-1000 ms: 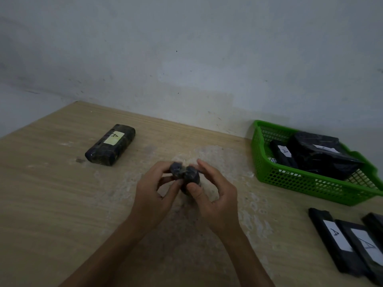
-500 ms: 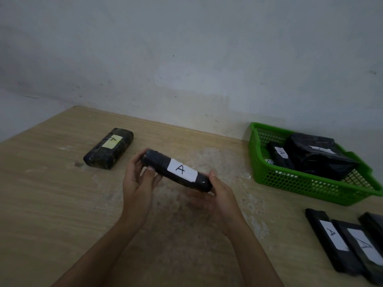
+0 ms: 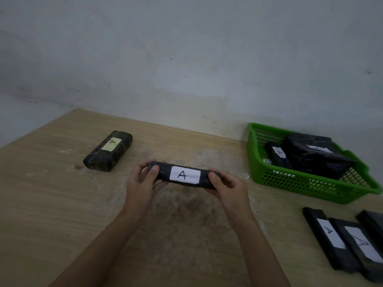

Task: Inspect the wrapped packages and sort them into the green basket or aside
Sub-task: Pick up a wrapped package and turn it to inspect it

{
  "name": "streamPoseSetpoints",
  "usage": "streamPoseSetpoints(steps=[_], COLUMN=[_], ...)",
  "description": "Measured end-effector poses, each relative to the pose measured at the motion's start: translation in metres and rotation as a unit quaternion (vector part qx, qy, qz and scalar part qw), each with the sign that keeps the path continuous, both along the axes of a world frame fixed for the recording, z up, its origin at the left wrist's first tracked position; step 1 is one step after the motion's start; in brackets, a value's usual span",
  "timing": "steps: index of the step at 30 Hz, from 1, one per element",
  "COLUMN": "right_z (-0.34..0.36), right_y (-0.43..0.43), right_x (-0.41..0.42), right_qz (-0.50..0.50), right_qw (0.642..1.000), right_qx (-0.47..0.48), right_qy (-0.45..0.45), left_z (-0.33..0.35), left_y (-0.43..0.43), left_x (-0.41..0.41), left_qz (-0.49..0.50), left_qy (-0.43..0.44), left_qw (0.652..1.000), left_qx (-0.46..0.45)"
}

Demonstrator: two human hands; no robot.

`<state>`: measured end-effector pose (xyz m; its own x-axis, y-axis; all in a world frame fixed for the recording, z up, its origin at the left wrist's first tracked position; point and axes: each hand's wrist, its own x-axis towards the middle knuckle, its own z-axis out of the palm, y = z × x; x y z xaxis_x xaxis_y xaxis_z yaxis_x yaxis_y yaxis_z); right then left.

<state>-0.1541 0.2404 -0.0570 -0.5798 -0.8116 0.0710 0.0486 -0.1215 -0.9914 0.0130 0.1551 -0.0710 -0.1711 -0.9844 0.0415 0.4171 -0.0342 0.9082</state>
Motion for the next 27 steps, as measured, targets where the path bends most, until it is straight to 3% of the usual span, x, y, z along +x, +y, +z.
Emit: streamPoseSetpoints(steps=[4,8,11,15,19,27], right_z=[0.013,0.028,0.042,0.058,0.066,0.068], right_y=[-0.001,0.002,0.006,0.018,0.029,0.061], right_x=[-0.012,-0.028,-0.052,-0.093,-0.14,-0.223], right_qz=[-0.029,-0.026,-0.044,-0.067,-0.12,-0.218], right_qw=[0.997,0.994,0.995,0.994,0.983,0.967], right_qx=[-0.039,-0.068,-0.07,-0.045,-0.026,-0.021], right_qy=[-0.055,-0.087,-0.051,0.067,0.139,0.129], left_z=[0.015,0.041,0.059,0.08,0.097,0.11], left_y=[0.0,0.001,-0.002,-0.013,-0.026,-0.053], left_x=[-0.02,-0.06,-0.097,-0.15,-0.207,-0.299], left_qz=[-0.031,-0.104,-0.133,-0.156,-0.177,-0.184], left_qy=[0.06,0.048,0.065,0.084,0.053,-0.107], left_qw=[0.997,0.993,0.988,0.983,0.982,0.977], left_qx=[0.034,0.031,0.031,0.056,0.04,-0.018])
